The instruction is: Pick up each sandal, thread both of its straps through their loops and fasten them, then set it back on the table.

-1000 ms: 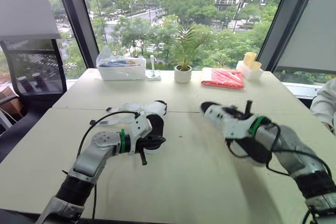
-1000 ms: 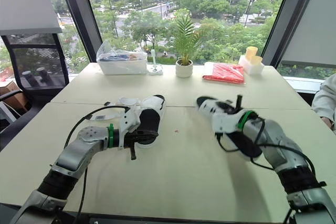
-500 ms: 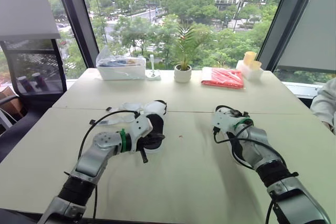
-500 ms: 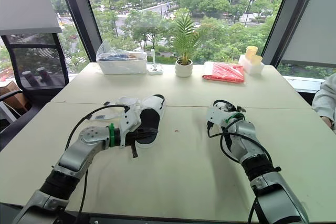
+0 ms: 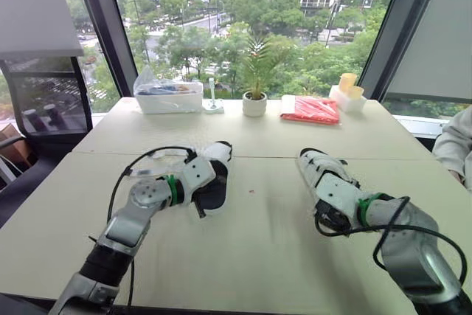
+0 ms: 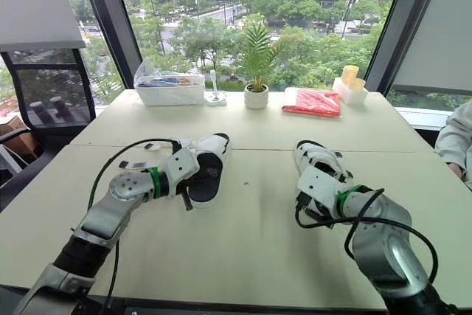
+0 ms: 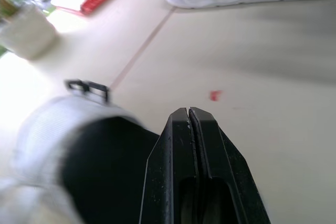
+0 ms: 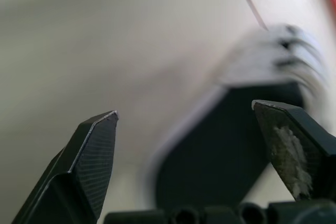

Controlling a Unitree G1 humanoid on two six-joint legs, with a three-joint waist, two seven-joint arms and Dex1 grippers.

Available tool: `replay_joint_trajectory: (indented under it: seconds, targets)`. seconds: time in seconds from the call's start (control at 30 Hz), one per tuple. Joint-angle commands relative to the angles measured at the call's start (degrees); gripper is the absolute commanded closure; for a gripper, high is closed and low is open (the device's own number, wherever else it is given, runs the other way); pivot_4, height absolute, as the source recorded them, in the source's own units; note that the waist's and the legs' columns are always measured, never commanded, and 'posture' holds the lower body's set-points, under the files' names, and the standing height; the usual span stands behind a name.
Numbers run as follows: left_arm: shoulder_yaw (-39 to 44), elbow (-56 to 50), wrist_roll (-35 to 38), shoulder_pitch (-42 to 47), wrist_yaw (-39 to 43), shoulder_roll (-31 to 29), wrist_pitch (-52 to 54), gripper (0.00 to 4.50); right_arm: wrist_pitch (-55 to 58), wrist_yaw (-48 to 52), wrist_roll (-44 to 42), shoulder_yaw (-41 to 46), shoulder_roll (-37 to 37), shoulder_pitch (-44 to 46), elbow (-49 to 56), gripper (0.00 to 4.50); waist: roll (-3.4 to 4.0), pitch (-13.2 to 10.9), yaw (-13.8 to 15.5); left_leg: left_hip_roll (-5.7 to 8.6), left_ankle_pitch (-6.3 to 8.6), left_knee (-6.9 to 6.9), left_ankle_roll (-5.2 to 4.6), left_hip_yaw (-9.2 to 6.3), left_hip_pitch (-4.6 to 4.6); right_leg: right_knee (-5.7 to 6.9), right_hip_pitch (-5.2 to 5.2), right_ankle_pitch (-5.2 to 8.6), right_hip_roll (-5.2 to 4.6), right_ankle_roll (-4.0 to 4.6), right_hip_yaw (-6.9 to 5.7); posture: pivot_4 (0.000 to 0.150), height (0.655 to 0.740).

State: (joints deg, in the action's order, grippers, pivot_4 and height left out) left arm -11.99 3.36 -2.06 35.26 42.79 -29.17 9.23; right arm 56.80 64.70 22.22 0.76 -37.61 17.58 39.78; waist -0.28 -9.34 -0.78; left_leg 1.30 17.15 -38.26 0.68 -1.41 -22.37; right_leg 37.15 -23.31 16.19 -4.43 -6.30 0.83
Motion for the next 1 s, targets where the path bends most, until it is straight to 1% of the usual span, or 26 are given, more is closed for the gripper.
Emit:
replay_joint_trajectory:
  seconds: [0.03,0.07,0.1,0.13,0.17,0.2,0.27,0.3,0.4,0.57,0.73,0.93,1.0]
  targets:
    - [-1.89,3.67,-9.64,3.34,-7.59,-1.2,-6.19,3.96,12.12,6.87,-14.16,8.83,3.65,3.8,11.38,0.0,0.0,0.0,0.08,0.0,0.0,-0.01,0.0,-0.02,0.04,0.02,0.03,0.0,0.0,0.0,-0.01,0.15,0.7374]
    - [-2.3,4.89,-11.2,4.2,-9.21,-0.81,-6.89,3.71,13.59,7.46,-17.31,10.62,4.8,4.32,12.8,0.0,-0.01,0.0,0.19,0.01,-0.01,-0.01,0.0,-0.04,0.04,0.03,0.04,0.0,0.0,0.0,-0.02,0.15,0.7374]
    - [-2.64,5.86,-12.44,4.84,-10.25,-0.53,-7.31,3.14,15.19,7.28,-19.52,11.69,5.39,4.78,13.49,0.0,-0.01,0.01,0.23,0.01,-0.01,-0.01,0.0,-0.08,0.04,0.03,0.07,0.0,0.0,0.0,-0.05,0.15,0.7374]
    - [-3.39,6.78,-14.35,5.58,-11.29,-0.64,-8.08,2.69,16.64,6.16,-20.98,12.24,5.79,5.23,13.44,0.0,-0.02,0.01,0.32,0.03,0.0,-0.01,0.0,-0.09,0.03,0.02,0.07,0.0,0.0,0.0,-0.06,0.15,0.7374]
    - [-4.04,7.57,-16.11,6.35,-12.3,-0.67,-8.46,2.11,17.98,4.91,-22.31,12.6,5.95,5.66,13.08,0.0,-0.02,0.01,0.39,0.06,0.0,-0.01,-0.01,-0.1,0.01,0.02,0.08,0.0,-0.04,0.0,-0.06,0.15,0.7374]
    - [-4.36,8.32,-17.47,7.13,-13.32,-0.55,-8.58,1.69,18.98,3.81,-23.69,12.8,5.89,6.02,12.78,0.0,-0.03,0.0,0.44,0.1,0.0,-0.01,-0.01,-0.11,-0.01,0.01,0.07,0.0,-0.08,0.0,-0.06,0.15,0.7374]
    - [-4.96,9.93,-19.64,8.72,-14.81,-0.15,-8.68,0.56,19.64,1.86,-26.38,12.83,5.6,6.38,12.44,0.0,-0.03,0.0,0.52,0.14,0.0,-0.01,-0.01,-0.11,-0.06,0.0,0.03,0.0,-0.11,0.0,-0.06,0.15,0.7374]
    - [-5.1,10.45,-20.24,9.15,-15.14,0.0,-8.72,0.07,19.81,0.9,-27.55,12.79,5.35,6.45,12.43,0.0,-0.04,0.0,0.52,0.16,0.0,-0.01,-0.01,-0.1,-0.06,0.0,0.02,0.0,-0.12,0.0,-0.06,0.15,0.7374]
    - [-6.45,14.48,-23.26,11.67,-17.62,1.48,-8.88,0.02,18.82,-3.16,-29.92,11.15,5.36,5.66,11.9,0.0,-0.04,0.0,0.49,0.16,0.0,-0.01,-0.01,-0.11,-0.06,0.01,0.0,0.0,-0.11,0.0,-0.08,0.15,0.7374]
    - [-9.37,25.57,-26.25,16.21,-19.64,5.54,-9.18,0.02,16.78,-8.54,-33.2,9.5,4.14,4.29,10.84,0.0,-0.05,-0.01,0.4,0.28,0.0,-0.01,-0.02,-0.1,-0.07,0.01,0.01,0.0,-0.12,0.0,-0.08,0.15,0.7374]
    - [-12.01,38.83,-29.59,21.76,-25.65,8.79,-12.67,0.02,16.08,-12.62,-36.36,8.61,3.45,3.63,10.85,0.0,-0.09,-0.03,0.23,0.28,-0.01,-0.01,-0.02,-0.1,-0.1,0.04,-0.07,0.0,-0.09,-0.01,-0.1,0.15,0.7374]
    - [-13.11,55.33,-31.35,29.2,-33.39,13.46,-17.12,0.02,14.28,-16.55,-39.13,7.34,1.82,2.12,10.42,0.0,-0.17,-0.07,0.42,0.3,0.0,-0.02,-0.02,-0.11,-0.13,0.03,-0.06,0.0,-0.12,-0.01,-0.12,0.15,0.7374]
    - [-13.35,58.81,-31.57,30.5,-34.7,14.54,-18.14,0.56,14.09,-17.71,-40.14,7.29,1.6,1.89,10.41,0.0,-0.18,-0.08,0.37,0.31,0.0,-0.01,-0.02,-0.11,-0.13,0.03,-0.06,0.0,-0.12,-0.02,-0.12,0.15,0.7374]
